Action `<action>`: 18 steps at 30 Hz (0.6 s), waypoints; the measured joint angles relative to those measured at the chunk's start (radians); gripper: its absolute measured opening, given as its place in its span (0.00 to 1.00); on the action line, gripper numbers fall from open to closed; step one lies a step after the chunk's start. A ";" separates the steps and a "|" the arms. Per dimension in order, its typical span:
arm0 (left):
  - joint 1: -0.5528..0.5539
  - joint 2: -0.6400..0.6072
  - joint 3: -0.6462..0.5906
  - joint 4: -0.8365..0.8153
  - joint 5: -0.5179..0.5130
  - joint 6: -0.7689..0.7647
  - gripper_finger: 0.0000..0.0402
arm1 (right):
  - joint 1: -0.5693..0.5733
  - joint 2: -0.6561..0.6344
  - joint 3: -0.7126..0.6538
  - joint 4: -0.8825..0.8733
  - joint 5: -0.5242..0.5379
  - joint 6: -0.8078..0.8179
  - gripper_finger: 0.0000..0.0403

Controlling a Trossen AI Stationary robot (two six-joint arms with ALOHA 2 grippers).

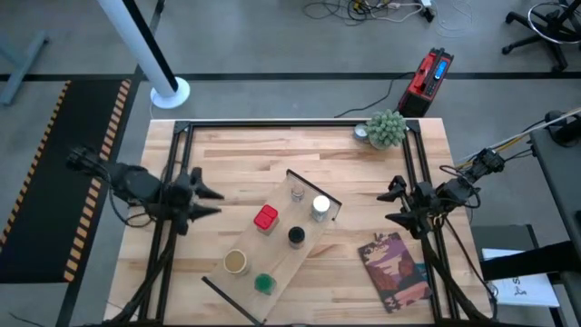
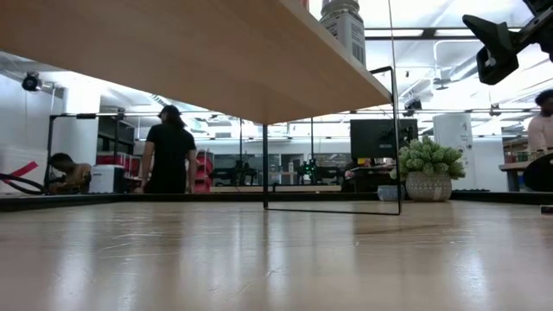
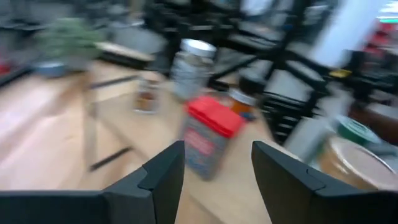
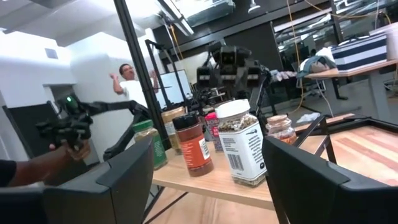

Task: Shelf spices
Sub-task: Remove the gold seasoning bottle from the shelf

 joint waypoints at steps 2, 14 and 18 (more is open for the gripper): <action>0.000 0.044 0.086 -0.106 -0.081 -0.063 0.43 | 0.000 0.000 0.000 0.000 0.003 -0.003 0.68; 0.000 0.462 0.515 -0.341 -0.052 -0.186 0.37 | 0.000 0.000 0.000 -0.021 0.006 -0.008 0.66; -0.002 0.602 0.679 -0.468 -0.001 -0.204 0.37 | 0.000 0.000 0.000 -0.021 0.006 -0.009 0.68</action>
